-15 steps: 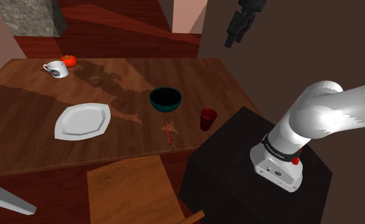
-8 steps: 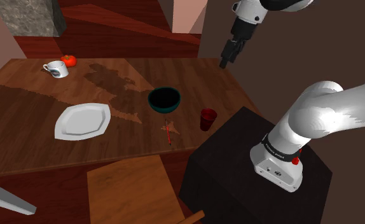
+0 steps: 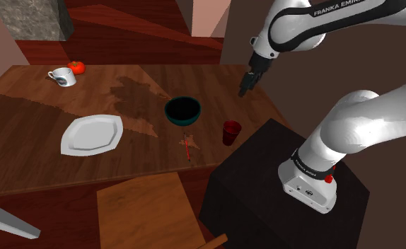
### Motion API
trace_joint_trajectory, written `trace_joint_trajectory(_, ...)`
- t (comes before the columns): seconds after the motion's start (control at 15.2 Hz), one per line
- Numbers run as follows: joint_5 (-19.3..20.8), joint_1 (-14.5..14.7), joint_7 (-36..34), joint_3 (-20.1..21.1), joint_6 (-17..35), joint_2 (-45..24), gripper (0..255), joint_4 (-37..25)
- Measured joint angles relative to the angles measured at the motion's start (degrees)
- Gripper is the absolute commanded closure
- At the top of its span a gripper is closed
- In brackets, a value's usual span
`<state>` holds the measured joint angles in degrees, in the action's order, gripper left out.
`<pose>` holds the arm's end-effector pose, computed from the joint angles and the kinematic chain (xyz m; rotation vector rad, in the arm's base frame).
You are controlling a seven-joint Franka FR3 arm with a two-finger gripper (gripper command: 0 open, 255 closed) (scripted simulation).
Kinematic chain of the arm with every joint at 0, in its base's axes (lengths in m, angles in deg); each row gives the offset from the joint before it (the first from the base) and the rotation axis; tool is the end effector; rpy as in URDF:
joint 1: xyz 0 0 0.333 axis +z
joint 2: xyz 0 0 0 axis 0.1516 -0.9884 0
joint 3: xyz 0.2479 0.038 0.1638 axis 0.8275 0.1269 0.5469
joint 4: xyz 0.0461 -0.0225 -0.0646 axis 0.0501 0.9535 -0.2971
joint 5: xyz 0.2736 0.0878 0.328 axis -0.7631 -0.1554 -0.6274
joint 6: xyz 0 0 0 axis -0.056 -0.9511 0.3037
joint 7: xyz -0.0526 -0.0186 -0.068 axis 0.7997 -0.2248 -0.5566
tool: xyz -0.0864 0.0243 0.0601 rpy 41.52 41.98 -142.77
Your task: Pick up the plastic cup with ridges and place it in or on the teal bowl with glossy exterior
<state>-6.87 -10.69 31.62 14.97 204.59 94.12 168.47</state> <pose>0.3729 -0.0399 0.3383 -2.9962 -0.1630 -0.1057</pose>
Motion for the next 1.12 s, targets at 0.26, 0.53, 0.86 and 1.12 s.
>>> trace_joint_trajectory(0.26,-1.2,0.4,3.31,-2.33,8.86,-6.18,0,3.47)
trace_joint_trajectory(0.53,-4.96,2.73,8.74,-5.88,19.77,-16.28,0,5.21)
trace_joint_trajectory(0.86,-20.56,10.73,23.06,-11.86,31.15,-31.92,0,3.11)
trace_joint_trajectory(1.12,-37.72,13.21,37.06,-11.36,34.63,-40.99,0,0.11)
